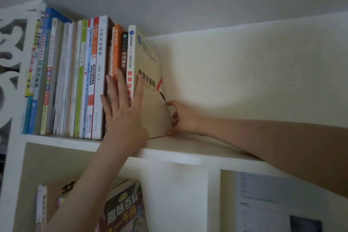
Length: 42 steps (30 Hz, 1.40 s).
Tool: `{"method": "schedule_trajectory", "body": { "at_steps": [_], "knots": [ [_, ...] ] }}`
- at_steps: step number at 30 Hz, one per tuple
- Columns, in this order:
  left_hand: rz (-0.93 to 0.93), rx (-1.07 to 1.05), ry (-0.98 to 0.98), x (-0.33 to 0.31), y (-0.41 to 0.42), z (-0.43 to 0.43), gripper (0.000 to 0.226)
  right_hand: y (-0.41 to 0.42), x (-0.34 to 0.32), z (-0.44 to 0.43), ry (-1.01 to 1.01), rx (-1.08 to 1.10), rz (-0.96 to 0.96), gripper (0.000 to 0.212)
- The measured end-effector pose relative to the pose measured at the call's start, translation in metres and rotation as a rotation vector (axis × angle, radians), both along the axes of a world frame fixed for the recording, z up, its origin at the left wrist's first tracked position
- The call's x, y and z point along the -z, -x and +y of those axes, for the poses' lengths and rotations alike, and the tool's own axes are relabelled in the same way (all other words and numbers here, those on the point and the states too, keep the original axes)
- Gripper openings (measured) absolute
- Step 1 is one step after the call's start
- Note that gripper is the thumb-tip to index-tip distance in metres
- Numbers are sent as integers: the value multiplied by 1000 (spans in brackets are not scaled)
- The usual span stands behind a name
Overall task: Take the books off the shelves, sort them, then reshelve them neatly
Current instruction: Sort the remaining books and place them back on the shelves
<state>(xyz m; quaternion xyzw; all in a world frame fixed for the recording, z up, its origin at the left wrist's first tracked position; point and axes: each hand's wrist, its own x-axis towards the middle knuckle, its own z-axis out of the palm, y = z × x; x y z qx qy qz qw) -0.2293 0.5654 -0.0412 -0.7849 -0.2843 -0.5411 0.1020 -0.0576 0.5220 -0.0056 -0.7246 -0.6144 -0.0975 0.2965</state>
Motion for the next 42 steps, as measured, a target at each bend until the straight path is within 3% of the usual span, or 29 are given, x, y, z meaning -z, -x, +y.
{"method": "schedule_trajectory", "body": {
  "at_steps": [2,9,14,18,20,25,29,32,34,37,40,42],
  "knots": [
    [-13,-6,-12,-1,-1,0,127,2,0,-1,-11,48,-52,100],
    [-109,181,-17,-5,19,-11,115,10,1,-8,-22,-15,66,91],
    [-65,116,52,-1,9,-1,127,7,5,-5,8,-25,113,91],
    [-86,125,78,-3,11,-4,126,17,3,-10,19,30,-28,96],
    [-130,168,96,-5,12,-9,123,23,-2,-19,-7,53,-58,101],
    [-213,251,95,-9,12,-20,108,30,-12,-62,-35,-67,93,99],
    [-256,329,-70,-7,9,-51,95,31,-7,-96,-46,-81,127,104],
    [-209,556,68,-5,-1,-82,81,28,-4,-128,-89,-63,163,105],
    [-178,735,194,4,-11,-105,64,28,-1,-159,-122,-26,181,99],
    [-193,967,199,33,-22,-149,46,30,16,-219,-191,24,129,79],
    [-183,1063,90,79,-34,-197,32,39,53,-289,-232,99,-13,55],
    [-176,1089,-35,113,-52,-226,31,42,87,-329,-222,208,-227,43]
  ]
}}
